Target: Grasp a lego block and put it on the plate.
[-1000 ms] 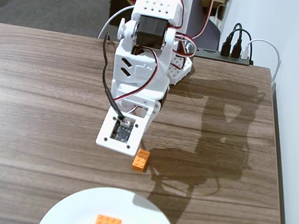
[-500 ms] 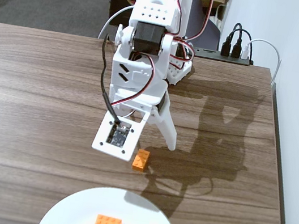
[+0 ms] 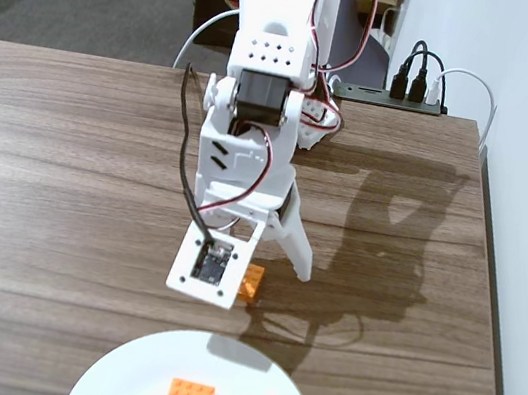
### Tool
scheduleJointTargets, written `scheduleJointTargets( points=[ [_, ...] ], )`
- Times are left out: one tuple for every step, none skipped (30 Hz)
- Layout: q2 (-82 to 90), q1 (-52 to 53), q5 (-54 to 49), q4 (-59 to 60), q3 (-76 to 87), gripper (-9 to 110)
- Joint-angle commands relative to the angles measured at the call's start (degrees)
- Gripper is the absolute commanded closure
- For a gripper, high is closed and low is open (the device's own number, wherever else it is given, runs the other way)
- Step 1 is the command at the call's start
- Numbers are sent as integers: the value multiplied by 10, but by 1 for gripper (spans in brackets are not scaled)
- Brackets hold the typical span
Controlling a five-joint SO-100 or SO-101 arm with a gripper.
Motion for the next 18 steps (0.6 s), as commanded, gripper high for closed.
scheduleJointTargets(
  points=[
    [-2, -7, -1, -17, 4, 65],
    [-5, -8, -1, -19, 6, 65],
    [-9, -10, -1, -22, 6, 65],
    [-12, -11, -1, -25, 6, 65],
    [-15, -11, -2, -28, 6, 65],
    [-18, -11, -3, -32, 6, 66],
    [-21, -11, -4, -34, 5, 66],
    [-24, -11, -4, -35, 4, 66],
    [-25, -11, -4, -36, 3, 66],
    [-27, -11, -4, -38, 0, 66],
    [-27, -11, -4, -40, -2, 67],
    [-27, -11, -4, -40, -3, 67],
    [-28, -11, -5, -40, -4, 67],
    [-28, -11, -5, -40, -6, 68],
    [-28, -11, -5, -40, -8, 68],
    [-29, -11, -5, -40, -10, 69],
    [-29, -11, -5, -41, -11, 69],
    [-30, -11, -5, -42, -13, 69]
  ],
)
